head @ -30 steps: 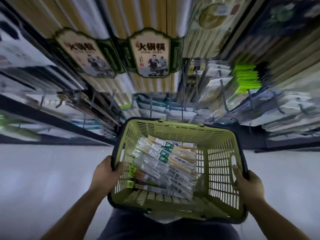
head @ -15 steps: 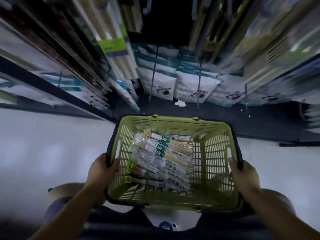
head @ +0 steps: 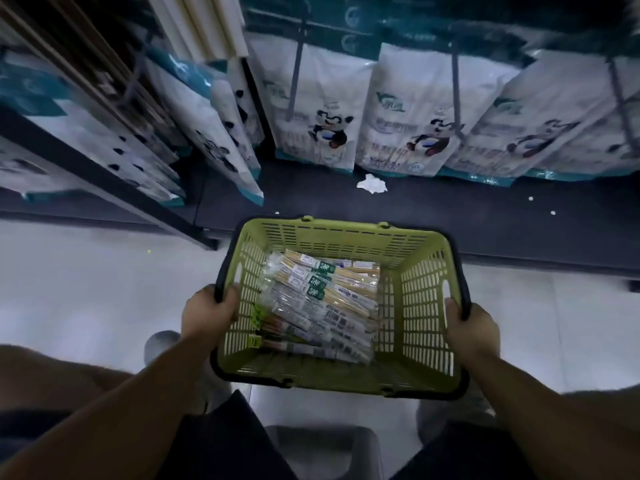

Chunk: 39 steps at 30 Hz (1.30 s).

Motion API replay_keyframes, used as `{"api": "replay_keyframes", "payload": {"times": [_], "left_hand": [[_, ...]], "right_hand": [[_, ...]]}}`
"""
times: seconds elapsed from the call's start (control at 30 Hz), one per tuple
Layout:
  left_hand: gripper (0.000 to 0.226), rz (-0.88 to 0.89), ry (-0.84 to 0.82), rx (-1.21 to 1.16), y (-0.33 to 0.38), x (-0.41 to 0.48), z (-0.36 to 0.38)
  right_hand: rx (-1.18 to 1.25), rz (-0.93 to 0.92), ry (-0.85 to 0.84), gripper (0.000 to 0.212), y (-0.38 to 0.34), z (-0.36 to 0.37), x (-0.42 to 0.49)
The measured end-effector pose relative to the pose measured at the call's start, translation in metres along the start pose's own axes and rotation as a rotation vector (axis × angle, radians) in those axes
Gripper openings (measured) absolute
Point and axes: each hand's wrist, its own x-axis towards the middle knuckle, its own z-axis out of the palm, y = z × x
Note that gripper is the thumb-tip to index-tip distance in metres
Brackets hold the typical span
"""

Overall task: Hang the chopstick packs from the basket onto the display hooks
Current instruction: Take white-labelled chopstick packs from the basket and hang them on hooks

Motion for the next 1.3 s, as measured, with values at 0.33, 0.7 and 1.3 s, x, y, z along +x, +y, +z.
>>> {"api": "replay_keyframes", "payload": {"times": [0.33, 0.7, 1.3], "left_hand": [[0.040, 0.052, 0.133, 0.029, -0.020, 0.011, 0.032], [0.031, 0.111, 0.061, -0.017, -0.014, 0.020, 0.028], [0.034, 0.178, 0.072, -0.124, -0.027, 0.035, 0.039]], "right_hand": [[-0.037, 0.106, 0.052, 0.049, -0.004, 0.029, -0.005], [-0.233, -0.562, -0.210, 0.023, -0.098, 0.068, -0.046], [-0.400, -0.678, -0.328, 0.032, -0.123, 0.195, -0.004]]}}
